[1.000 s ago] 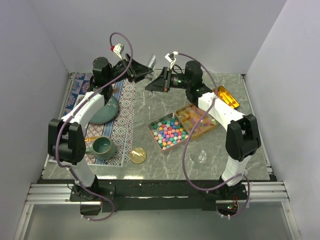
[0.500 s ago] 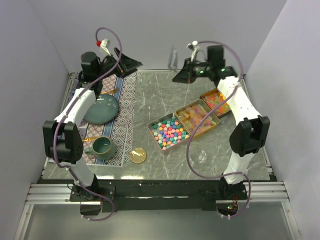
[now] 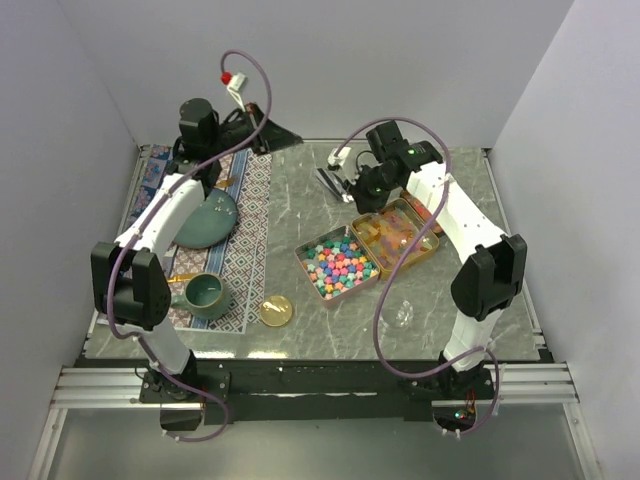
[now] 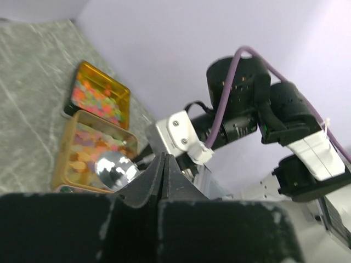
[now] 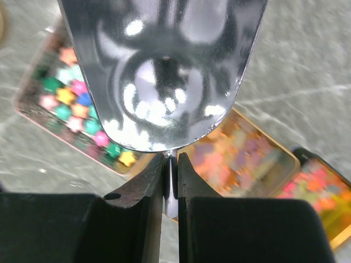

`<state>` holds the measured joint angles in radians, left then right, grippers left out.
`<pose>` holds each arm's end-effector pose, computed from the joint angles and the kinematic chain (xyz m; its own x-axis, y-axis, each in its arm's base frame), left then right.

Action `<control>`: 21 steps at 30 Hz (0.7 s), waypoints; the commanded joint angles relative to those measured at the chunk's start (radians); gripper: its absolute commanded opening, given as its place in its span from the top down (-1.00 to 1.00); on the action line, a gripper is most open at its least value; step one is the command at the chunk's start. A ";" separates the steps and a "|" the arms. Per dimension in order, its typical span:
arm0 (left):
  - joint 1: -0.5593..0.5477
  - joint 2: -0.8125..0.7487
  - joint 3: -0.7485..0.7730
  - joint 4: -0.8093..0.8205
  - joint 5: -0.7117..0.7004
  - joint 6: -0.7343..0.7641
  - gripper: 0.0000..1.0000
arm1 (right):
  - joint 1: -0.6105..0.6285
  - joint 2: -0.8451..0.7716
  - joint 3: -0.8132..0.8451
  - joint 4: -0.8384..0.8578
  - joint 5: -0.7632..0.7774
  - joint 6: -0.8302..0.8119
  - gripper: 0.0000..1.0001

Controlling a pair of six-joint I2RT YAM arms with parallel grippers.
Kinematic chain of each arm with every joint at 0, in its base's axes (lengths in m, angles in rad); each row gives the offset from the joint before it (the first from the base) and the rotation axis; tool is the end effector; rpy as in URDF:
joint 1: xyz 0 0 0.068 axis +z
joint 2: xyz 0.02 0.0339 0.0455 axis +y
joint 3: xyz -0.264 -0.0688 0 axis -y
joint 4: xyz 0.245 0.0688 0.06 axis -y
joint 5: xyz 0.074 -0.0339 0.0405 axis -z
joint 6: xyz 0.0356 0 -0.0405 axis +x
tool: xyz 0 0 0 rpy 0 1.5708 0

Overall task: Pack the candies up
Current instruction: Pick up the spatula from the center of the board.

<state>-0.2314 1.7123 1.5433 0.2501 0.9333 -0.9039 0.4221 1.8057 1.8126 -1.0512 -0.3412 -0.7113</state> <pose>0.3864 -0.1204 0.4005 -0.6710 -0.3224 -0.6677 0.6286 0.2301 -0.7429 0.3418 0.1666 0.3390 -0.2453 -0.7845 -0.5695 -0.9235 0.3678 -0.1089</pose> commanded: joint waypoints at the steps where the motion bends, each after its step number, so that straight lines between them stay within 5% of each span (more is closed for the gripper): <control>1: -0.045 -0.019 -0.008 0.009 0.029 0.036 0.99 | 0.018 -0.025 0.044 0.011 0.074 -0.060 1.00; 21: -0.086 0.081 -0.052 -0.090 -0.021 0.118 0.99 | 0.063 -0.178 0.024 0.080 0.054 -0.030 1.00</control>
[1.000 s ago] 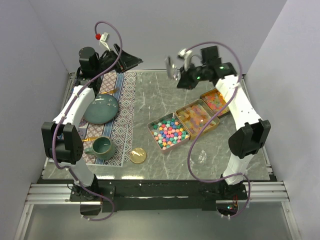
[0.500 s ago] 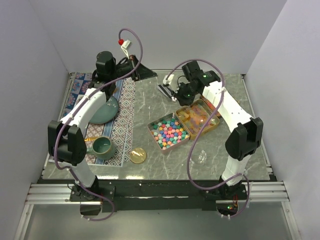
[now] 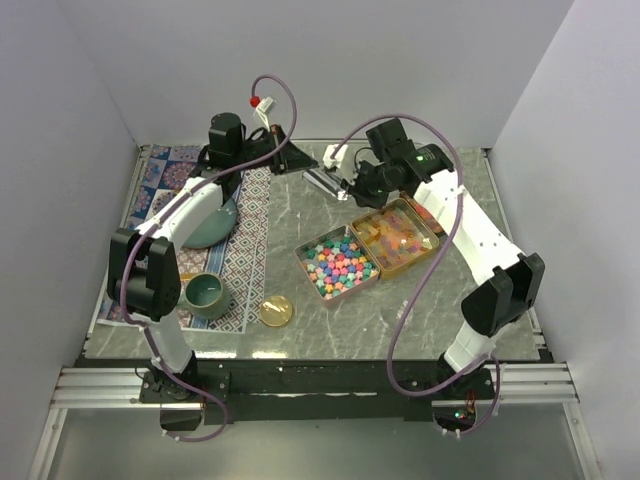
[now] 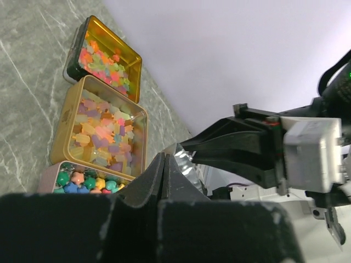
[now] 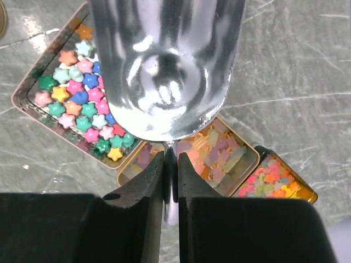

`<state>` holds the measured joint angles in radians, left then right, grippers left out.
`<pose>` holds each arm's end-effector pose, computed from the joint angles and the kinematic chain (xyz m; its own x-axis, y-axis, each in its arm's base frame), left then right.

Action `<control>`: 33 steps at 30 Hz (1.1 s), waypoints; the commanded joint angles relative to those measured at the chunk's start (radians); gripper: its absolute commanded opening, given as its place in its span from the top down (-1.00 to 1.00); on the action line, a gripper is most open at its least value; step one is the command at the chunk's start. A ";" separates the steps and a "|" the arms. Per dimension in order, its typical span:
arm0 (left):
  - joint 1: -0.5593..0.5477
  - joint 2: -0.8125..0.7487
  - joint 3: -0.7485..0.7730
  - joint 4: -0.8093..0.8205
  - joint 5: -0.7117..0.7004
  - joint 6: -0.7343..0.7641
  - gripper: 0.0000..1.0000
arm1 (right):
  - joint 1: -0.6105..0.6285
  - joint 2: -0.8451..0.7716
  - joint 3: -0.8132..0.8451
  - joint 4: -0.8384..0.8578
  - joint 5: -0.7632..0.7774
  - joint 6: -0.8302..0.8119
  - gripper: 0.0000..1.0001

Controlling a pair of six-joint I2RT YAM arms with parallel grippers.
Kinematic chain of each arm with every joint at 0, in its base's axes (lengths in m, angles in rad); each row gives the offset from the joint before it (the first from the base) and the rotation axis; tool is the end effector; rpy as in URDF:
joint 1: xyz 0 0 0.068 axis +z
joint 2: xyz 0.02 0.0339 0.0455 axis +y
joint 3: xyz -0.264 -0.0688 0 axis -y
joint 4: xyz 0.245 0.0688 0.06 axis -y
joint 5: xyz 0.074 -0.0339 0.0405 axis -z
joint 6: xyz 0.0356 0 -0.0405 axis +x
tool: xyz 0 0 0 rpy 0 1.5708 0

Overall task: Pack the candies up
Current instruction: Pick up the spatula from the center of the board.

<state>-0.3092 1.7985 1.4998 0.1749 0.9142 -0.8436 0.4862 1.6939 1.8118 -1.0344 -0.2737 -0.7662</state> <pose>0.3976 -0.1566 0.3441 -0.7763 -0.2307 -0.5866 0.5334 0.2556 -0.8063 0.3090 0.1742 0.3780 -0.0927 -0.8041 -0.5872 -0.9154 0.3009 -0.2675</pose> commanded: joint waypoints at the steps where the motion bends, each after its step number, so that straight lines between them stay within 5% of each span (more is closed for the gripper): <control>1: -0.010 -0.004 -0.010 -0.023 -0.003 0.067 0.99 | -0.003 -0.066 0.032 0.062 -0.015 0.033 1.00; 19: -0.041 -0.001 -0.061 -0.054 -0.058 0.138 0.98 | -0.023 -0.096 0.136 0.054 -0.200 0.099 1.00; 21: -0.039 0.001 -0.041 -0.046 -0.069 0.143 0.79 | -0.023 -0.106 0.103 0.042 -0.187 0.076 1.00; 27: 0.022 0.012 0.115 0.002 -0.086 0.135 -0.30 | -0.100 -0.125 0.009 -0.018 -0.145 -0.036 1.00; 29: 0.045 0.012 0.141 -0.020 -0.095 0.147 -0.51 | -0.132 -0.119 0.009 -0.085 -0.134 -0.120 1.00; 33: 0.100 -0.020 0.079 -0.205 -0.162 0.211 -0.57 | -0.164 -0.112 -0.003 -0.208 -0.061 -0.297 1.00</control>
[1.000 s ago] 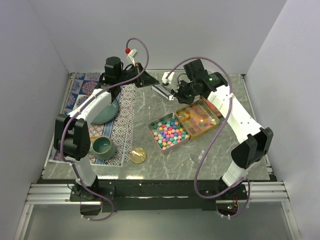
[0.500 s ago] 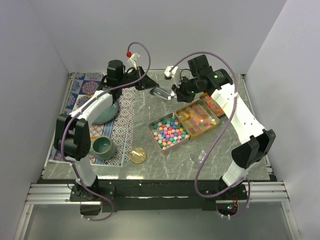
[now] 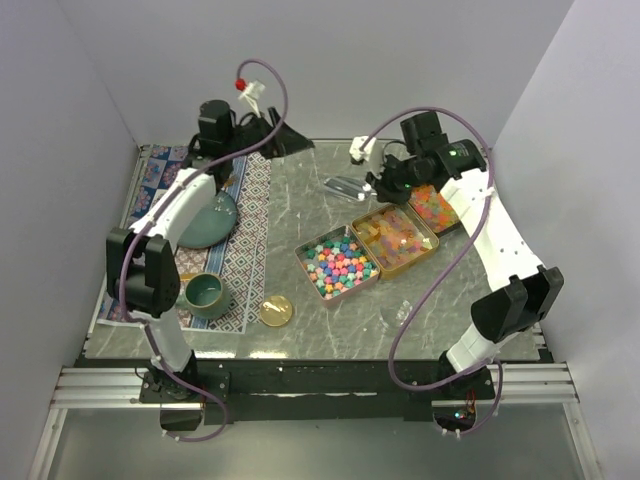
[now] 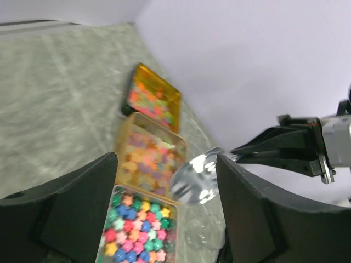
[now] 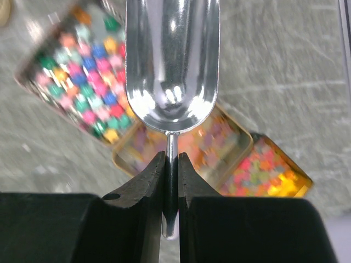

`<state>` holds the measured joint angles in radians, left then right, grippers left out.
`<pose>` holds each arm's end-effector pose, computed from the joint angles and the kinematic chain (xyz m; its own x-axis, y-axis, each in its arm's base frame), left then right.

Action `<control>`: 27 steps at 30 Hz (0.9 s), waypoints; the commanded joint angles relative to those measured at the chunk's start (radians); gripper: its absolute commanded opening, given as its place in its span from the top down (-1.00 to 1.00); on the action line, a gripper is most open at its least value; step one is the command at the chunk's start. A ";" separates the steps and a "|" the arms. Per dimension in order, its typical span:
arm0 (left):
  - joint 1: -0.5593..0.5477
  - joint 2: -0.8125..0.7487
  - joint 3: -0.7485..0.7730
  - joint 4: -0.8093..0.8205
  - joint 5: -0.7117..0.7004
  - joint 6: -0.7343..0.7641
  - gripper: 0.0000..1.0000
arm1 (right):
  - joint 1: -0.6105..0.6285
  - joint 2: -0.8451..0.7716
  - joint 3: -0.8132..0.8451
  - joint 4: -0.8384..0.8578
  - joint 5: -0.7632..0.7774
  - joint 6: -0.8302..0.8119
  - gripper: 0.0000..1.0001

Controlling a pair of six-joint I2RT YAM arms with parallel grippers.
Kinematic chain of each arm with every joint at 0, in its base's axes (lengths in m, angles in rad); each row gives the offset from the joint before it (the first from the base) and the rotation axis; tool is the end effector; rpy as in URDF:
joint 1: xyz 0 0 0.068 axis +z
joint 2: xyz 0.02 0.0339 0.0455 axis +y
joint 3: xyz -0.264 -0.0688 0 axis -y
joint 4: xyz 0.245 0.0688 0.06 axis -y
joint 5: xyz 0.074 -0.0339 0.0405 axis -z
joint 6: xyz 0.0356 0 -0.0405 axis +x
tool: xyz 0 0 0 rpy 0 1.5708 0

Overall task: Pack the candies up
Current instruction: Pick up the spatula from the center of the board, then scoop the fake candies from the storage box.

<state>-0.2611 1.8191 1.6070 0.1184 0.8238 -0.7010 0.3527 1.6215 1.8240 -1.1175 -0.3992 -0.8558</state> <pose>0.4133 -0.1375 0.3673 -0.6374 -0.2833 -0.7166 0.6151 0.3731 -0.6946 0.3016 0.1257 0.4006 -0.0794 -0.7706 -0.6324 -0.9161 0.3065 -0.2585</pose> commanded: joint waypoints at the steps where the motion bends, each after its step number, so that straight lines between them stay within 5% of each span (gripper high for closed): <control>1: 0.057 -0.058 -0.059 -0.179 -0.093 0.077 -0.55 | -0.032 -0.040 -0.022 -0.145 0.078 -0.242 1.00; 6: 0.062 -0.102 -0.312 -0.264 -0.150 0.057 -0.43 | 0.023 -0.028 -0.055 -0.246 0.210 -0.501 1.00; 15: 0.022 -0.170 -0.499 -0.330 -0.155 0.251 -0.36 | 0.115 0.001 -0.158 -0.199 0.500 -0.942 1.00; 18: 0.005 -0.207 -0.541 -0.353 -0.166 0.299 -0.14 | 0.141 0.024 -0.183 -0.166 0.574 -1.041 1.00; 21: -0.016 -0.250 -0.597 -0.344 -0.158 0.330 0.40 | 0.166 0.041 -0.210 -0.130 0.649 -1.118 1.00; 24: -0.029 -0.290 -0.671 -0.298 -0.156 0.314 0.72 | 0.192 0.055 -0.241 -0.090 0.723 -1.181 1.00; 27: -0.033 -0.319 -0.726 -0.249 -0.155 0.293 0.78 | 0.219 0.083 -0.244 -0.067 0.775 -1.212 1.00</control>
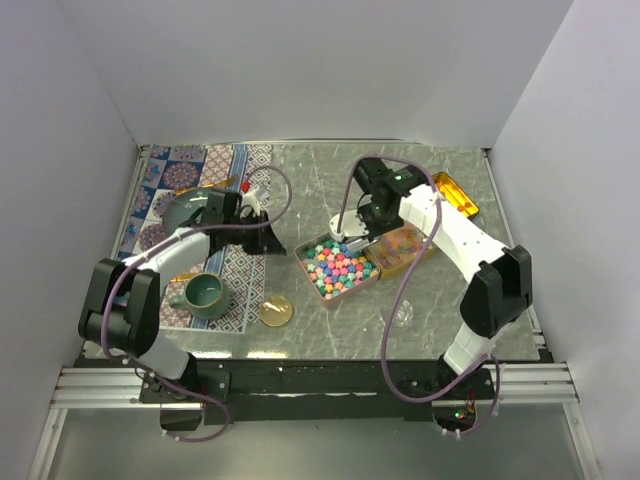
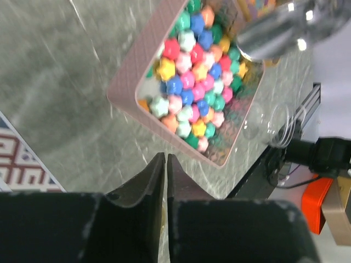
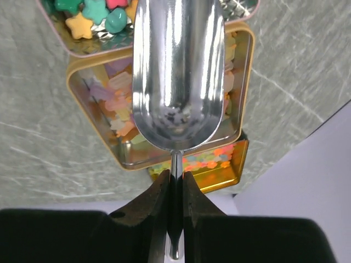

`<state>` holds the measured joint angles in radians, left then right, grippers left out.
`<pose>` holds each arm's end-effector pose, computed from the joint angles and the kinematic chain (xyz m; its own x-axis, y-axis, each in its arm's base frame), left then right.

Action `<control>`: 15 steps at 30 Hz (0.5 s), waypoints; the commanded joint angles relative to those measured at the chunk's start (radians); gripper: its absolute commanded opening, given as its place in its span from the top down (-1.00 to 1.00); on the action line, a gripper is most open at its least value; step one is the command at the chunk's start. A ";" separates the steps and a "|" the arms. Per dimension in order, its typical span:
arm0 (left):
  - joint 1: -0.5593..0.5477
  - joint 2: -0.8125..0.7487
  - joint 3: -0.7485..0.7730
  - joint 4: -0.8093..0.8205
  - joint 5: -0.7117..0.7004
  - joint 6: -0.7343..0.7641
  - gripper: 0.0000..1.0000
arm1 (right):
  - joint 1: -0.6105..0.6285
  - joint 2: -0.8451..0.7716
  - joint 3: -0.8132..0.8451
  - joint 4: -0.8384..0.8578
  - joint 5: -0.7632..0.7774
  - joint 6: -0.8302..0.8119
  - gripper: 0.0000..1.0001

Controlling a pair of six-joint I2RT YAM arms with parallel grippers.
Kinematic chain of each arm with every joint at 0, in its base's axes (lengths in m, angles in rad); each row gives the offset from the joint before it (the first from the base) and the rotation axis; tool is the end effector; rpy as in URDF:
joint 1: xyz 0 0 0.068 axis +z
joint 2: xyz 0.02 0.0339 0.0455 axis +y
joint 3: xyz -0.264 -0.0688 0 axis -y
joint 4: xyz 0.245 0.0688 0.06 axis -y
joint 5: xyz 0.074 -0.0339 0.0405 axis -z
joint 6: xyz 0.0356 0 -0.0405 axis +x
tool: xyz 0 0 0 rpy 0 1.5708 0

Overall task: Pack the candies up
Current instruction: Scoop the fake candies from the storage box.

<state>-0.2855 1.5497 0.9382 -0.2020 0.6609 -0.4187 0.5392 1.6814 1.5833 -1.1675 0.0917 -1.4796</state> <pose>0.3005 -0.1110 0.2117 -0.8919 -0.0727 -0.4463 0.2893 0.6668 -0.6868 0.2863 0.1675 0.3072 0.4111 -0.9096 0.0596 -0.8595 -0.4086 -0.3072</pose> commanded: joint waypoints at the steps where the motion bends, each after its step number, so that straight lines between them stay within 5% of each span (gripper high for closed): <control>1: -0.011 -0.059 -0.068 0.081 0.008 0.006 0.79 | 0.041 0.038 -0.003 0.000 0.301 -0.602 1.00; 15: -0.006 -0.141 -0.162 0.164 -0.009 -0.077 0.89 | 0.137 0.076 -0.134 0.181 0.453 -0.696 1.00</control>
<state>-0.2955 1.4662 0.7910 -0.1074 0.6556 -0.4683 0.6621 1.7638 1.4780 -1.0187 0.4194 -1.9068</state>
